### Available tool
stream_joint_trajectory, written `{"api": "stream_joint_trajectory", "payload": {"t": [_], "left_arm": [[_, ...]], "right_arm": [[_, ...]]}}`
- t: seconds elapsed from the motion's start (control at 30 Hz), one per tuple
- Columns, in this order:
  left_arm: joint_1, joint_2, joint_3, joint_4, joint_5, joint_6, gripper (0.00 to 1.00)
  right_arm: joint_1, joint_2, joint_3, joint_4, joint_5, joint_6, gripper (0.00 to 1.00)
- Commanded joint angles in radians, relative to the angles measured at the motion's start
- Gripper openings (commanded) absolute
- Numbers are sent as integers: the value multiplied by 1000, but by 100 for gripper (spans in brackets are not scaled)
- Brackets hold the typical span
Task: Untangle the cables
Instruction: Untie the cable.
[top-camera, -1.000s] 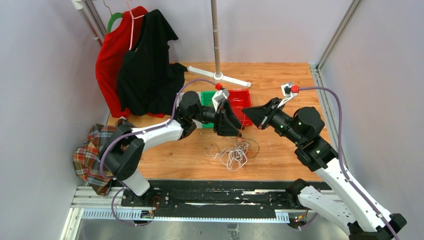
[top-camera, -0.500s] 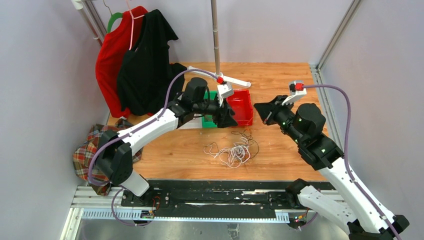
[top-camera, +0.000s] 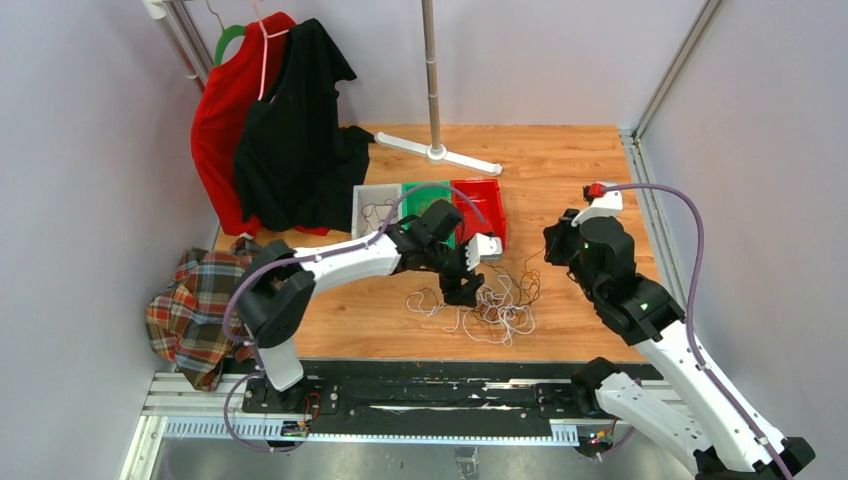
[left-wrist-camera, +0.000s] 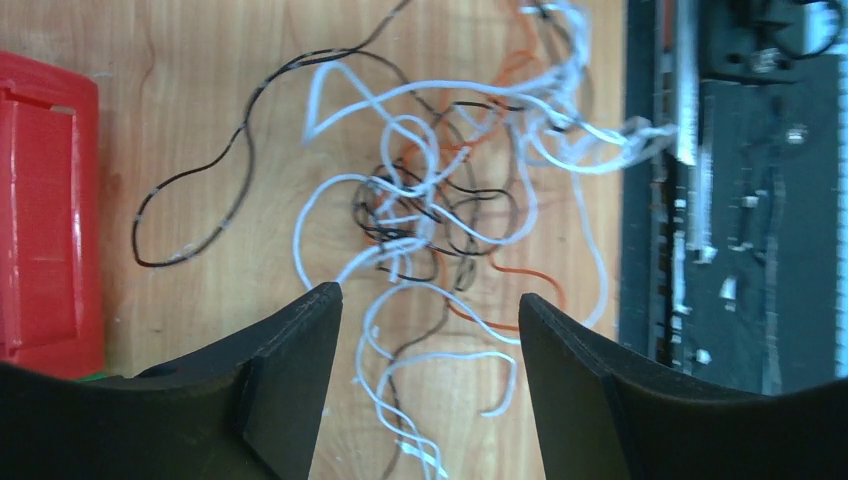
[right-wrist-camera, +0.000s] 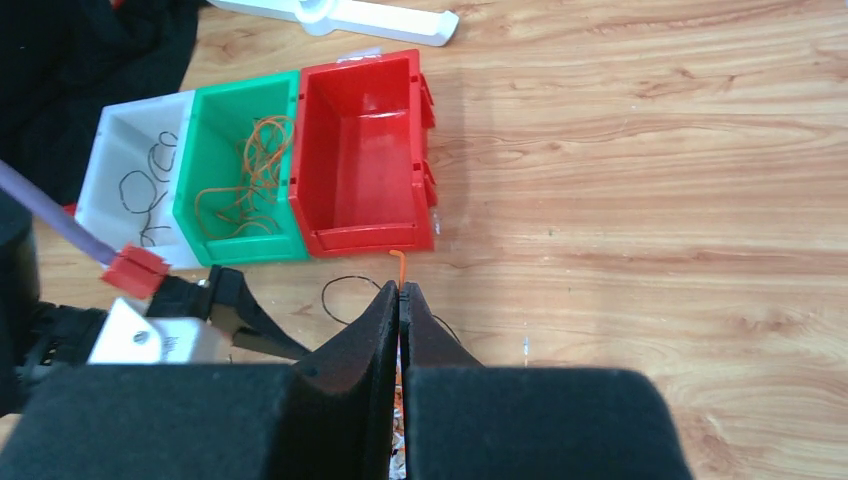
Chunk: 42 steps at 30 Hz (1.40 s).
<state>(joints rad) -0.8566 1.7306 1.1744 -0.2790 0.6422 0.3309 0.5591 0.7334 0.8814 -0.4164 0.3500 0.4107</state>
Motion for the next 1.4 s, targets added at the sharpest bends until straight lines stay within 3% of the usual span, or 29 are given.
{"api": "stream_joint_trajectory", "payload": {"t": [0.0, 0.2, 0.43, 0.6, 0.7, 0.77, 0.83, 1.03, 1.07, 1.13, 1.23, 1.37], "left_arm": [[-29, 73, 70, 84, -82, 52, 70], [-61, 186, 194, 58, -65, 78, 71], [-99, 294, 255, 5, -93, 170, 69], [-103, 298, 257, -66, -155, 229, 50], [-101, 242, 220, -112, -211, 271, 22], [-92, 179, 193, -157, -232, 292, 9], [-63, 102, 157, -189, -234, 293, 4], [19, -104, 126, -319, -210, 248, 3], [27, -127, 125, -327, -202, 231, 3], [38, -161, 130, -344, -190, 195, 2], [40, -189, 144, -371, -202, 177, 2], [49, -199, 157, -380, -209, 151, 1]], "right_arm": [[-13, -1, -4, -63, 72, -2, 1], [-18, 39, -2, -147, 228, 11, 1], [-75, 53, 9, -178, 248, 11, 1], [-120, 71, 6, -183, 246, 5, 1], [-152, 100, -3, -174, 245, 11, 1], [-178, 123, -8, -155, 250, 10, 1], [-217, 147, -20, -120, 244, 5, 1], [-306, 254, -23, 1, 169, -25, 1], [-304, 275, -8, 14, 130, -40, 4], [-265, 311, 37, 15, 59, -74, 25], [-119, 326, 80, -5, 134, -134, 43], [62, 258, 33, 14, 116, -158, 53]]}}
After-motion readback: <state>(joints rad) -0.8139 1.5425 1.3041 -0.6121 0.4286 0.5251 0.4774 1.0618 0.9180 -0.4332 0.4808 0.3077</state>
